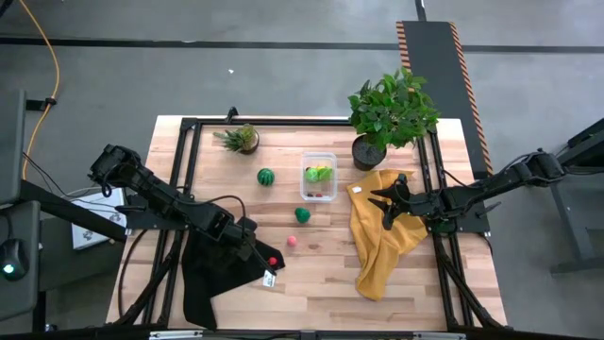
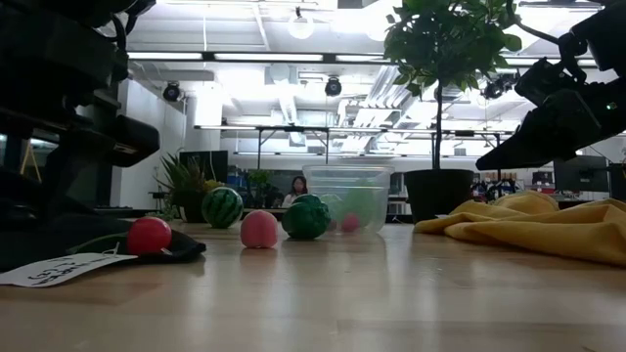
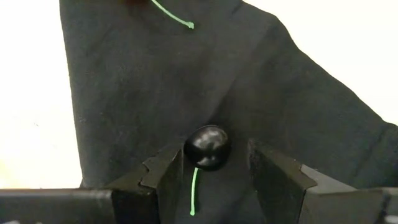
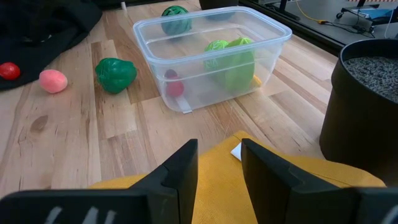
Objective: Pick and placing Produce into tupperware
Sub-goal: Put the black cherry into the transparent bin
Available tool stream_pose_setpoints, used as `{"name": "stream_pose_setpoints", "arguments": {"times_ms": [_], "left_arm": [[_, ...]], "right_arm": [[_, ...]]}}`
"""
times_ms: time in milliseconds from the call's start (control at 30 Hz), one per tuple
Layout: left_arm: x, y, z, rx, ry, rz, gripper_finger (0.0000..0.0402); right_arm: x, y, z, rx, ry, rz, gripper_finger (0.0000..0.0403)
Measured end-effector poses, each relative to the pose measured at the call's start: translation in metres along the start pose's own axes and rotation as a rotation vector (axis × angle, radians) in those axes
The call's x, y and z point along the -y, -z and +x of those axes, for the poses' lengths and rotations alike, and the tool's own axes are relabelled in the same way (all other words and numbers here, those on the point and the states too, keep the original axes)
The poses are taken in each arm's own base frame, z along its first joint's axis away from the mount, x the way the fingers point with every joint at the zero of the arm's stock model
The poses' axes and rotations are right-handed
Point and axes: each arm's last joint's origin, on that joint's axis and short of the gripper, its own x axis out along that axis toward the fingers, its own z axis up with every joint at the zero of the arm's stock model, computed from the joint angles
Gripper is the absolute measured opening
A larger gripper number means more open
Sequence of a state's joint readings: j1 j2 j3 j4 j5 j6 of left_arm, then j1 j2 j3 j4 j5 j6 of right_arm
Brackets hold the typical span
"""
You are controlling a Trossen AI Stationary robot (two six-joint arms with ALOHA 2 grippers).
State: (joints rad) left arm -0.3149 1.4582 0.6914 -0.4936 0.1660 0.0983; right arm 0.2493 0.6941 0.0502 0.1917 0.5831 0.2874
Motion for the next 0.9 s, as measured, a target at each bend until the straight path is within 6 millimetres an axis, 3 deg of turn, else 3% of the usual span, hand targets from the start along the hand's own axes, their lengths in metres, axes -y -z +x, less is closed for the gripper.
{"name": "stream_pose_setpoints", "arguments": {"times_ms": [533, 900], "left_arm": [[-0.0007, -0.0005, 0.0001, 0.003, -0.021, 0.004, 0.0165], [-0.0006, -0.0005, 0.0001, 0.004, -0.016, 0.003, 0.0106]], "right_arm": [[0.0, -0.0001, 0.0, 0.0, 0.0, 0.0, 0.0114], [0.0, 0.0, 0.0, 0.0, 0.0, 0.0, 0.0114]]}}
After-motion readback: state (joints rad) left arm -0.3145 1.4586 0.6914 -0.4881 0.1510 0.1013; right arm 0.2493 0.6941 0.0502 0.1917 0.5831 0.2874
